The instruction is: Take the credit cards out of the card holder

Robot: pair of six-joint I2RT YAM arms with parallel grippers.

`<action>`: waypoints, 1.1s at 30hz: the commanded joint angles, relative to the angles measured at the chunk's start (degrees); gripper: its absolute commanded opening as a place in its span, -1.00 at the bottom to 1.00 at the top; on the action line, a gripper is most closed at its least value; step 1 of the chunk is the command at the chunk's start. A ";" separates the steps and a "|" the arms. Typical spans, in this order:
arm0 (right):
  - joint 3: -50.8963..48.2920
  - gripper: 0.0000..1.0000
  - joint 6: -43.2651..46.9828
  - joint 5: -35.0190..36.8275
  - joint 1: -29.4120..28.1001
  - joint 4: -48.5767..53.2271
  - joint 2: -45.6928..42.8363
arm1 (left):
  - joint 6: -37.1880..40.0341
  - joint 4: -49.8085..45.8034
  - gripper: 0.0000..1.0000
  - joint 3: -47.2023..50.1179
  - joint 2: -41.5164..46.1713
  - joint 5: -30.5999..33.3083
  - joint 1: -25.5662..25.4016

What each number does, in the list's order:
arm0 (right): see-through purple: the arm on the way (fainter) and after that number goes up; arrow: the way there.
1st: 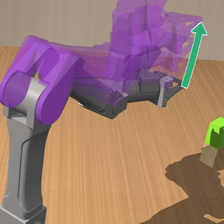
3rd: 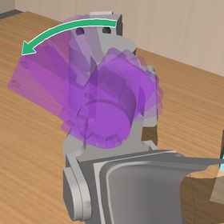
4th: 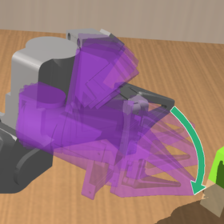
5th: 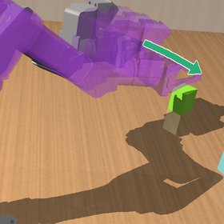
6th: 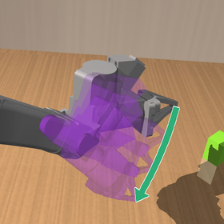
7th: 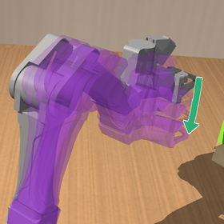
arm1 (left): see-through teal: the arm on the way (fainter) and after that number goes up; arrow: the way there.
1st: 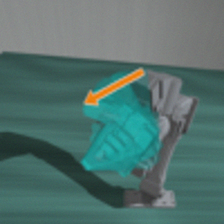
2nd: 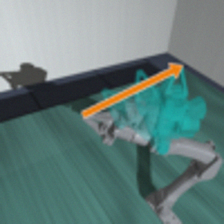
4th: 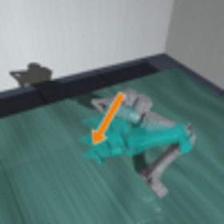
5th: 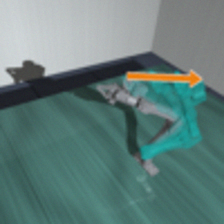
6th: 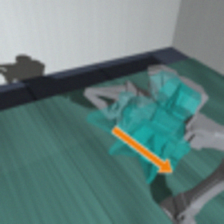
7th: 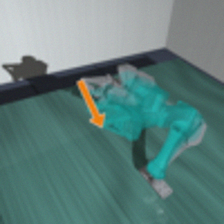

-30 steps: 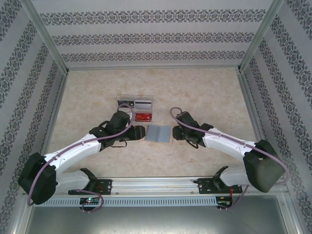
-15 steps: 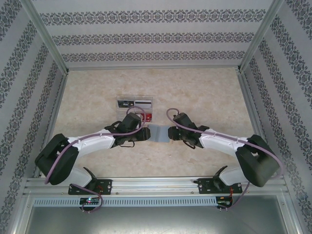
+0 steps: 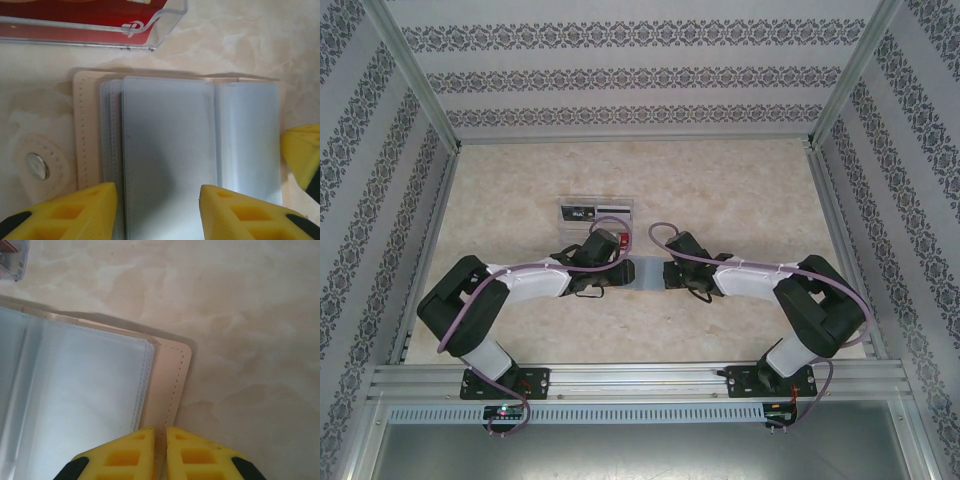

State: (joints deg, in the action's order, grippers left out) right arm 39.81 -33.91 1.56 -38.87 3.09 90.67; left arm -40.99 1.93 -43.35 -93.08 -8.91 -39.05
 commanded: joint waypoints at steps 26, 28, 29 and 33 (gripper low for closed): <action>0.18 -0.74 -0.33 -6.58 -7.54 -2.59 3.38 | -4.17 4.71 -0.01 10.25 9.61 -2.85 -3.84; 0.05 -0.72 -0.57 -6.27 -7.54 -2.64 3.13 | -4.30 5.34 -0.01 10.20 9.65 -3.05 -4.23; 0.00 -0.70 -0.57 -6.13 -7.55 -2.65 2.82 | -4.27 5.28 -0.01 9.91 9.74 -3.09 -4.42; -0.22 -0.55 -0.37 -4.51 -7.56 -1.60 0.98 | -4.04 4.23 0.02 8.77 11.40 -2.38 -5.48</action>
State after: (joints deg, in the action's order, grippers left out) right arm 40.01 -33.95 -3.14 -45.91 -0.69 92.25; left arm -44.64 6.85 -33.45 -83.53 -10.68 -43.13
